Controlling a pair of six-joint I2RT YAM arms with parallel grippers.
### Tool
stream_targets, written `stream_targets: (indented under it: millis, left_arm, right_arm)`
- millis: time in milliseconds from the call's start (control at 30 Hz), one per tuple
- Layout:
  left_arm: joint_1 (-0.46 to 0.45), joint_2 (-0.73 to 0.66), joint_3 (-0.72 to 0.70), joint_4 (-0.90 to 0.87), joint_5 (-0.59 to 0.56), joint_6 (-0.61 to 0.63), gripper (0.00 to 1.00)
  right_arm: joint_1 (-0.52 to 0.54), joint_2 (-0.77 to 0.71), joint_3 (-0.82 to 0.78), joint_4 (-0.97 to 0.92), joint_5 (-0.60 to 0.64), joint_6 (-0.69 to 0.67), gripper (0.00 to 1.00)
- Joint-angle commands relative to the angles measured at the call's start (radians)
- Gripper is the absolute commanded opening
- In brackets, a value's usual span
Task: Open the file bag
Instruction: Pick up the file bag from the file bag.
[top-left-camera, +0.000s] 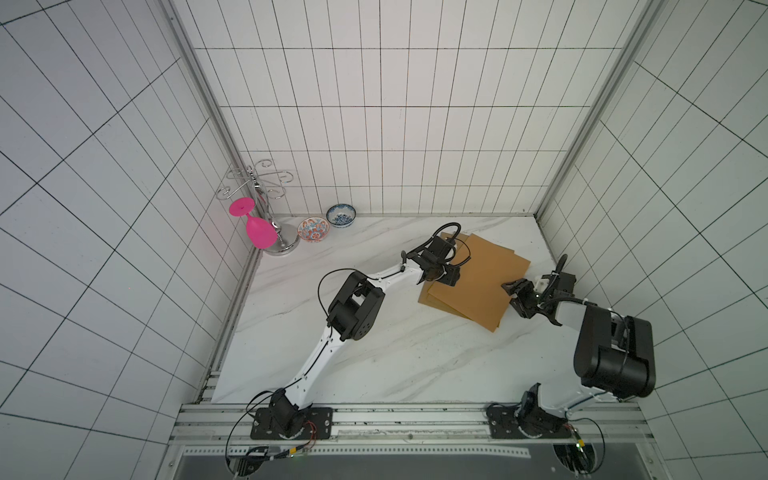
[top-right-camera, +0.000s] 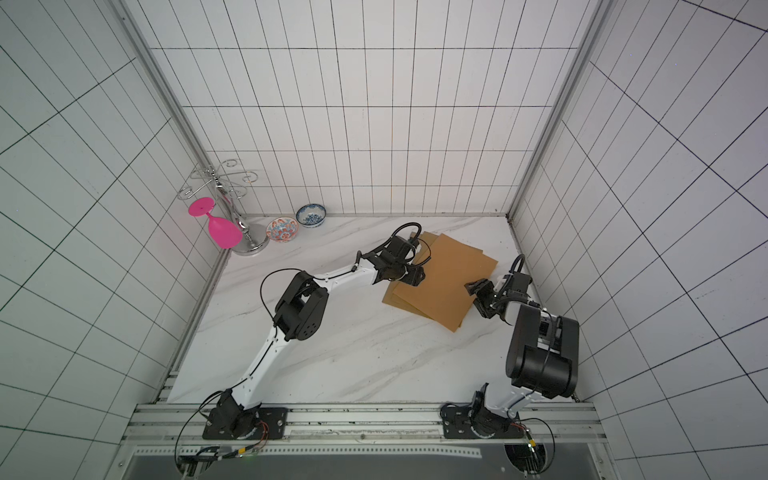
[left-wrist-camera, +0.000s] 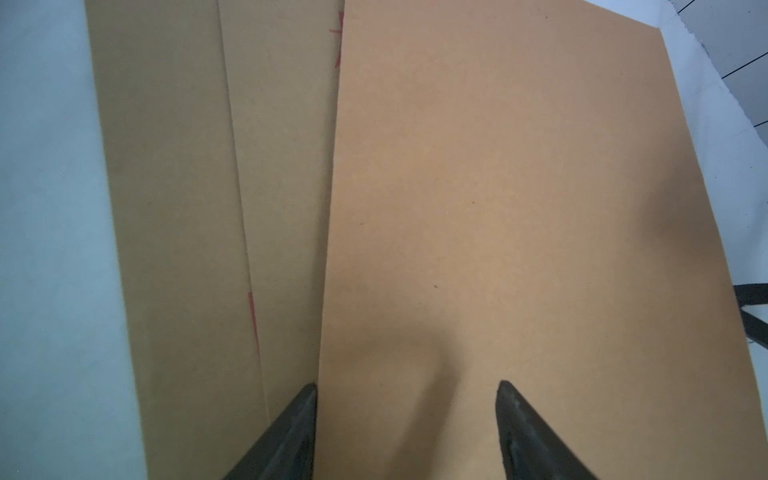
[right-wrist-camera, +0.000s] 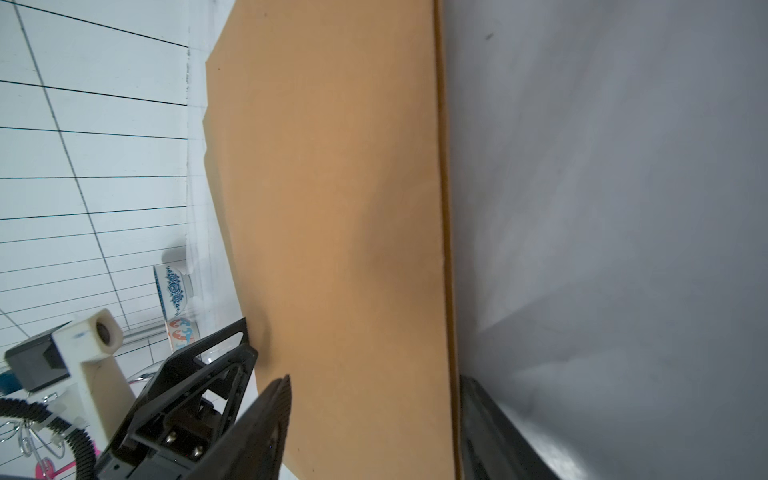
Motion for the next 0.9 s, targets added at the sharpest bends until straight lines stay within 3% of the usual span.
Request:
stream_targets:
  millis: [0, 267, 667, 767, 867]
  left_arm:
    - [-0.020, 0.067, 0.012, -0.069, 0.040, 0.006, 0.68]
    - [-0.022, 0.069, 0.031, -0.085, 0.039, 0.019, 0.68]
    - [-0.023, 0.014, 0.061, -0.114, -0.005, 0.031, 0.68]
    - [-0.017, -0.068, 0.061, -0.109, -0.054, 0.031, 0.77]
    - [-0.005, -0.198, 0.038, -0.104, -0.140, 0.016, 0.94]
  right_arm:
    - [0.006, -0.056, -0.041, 0.123, -0.099, 0.044, 0.64]
    - [0.008, -0.098, -0.048, 0.137, -0.127, 0.048, 0.57]
    - [0.008, -0.100, -0.022, 0.000, -0.073, -0.003, 0.02]
    - [0.009, -0.135, -0.012, -0.051, -0.052, -0.014, 0.00]
    - [0.017, -0.194, 0.009, -0.136, -0.017, -0.016, 0.00]
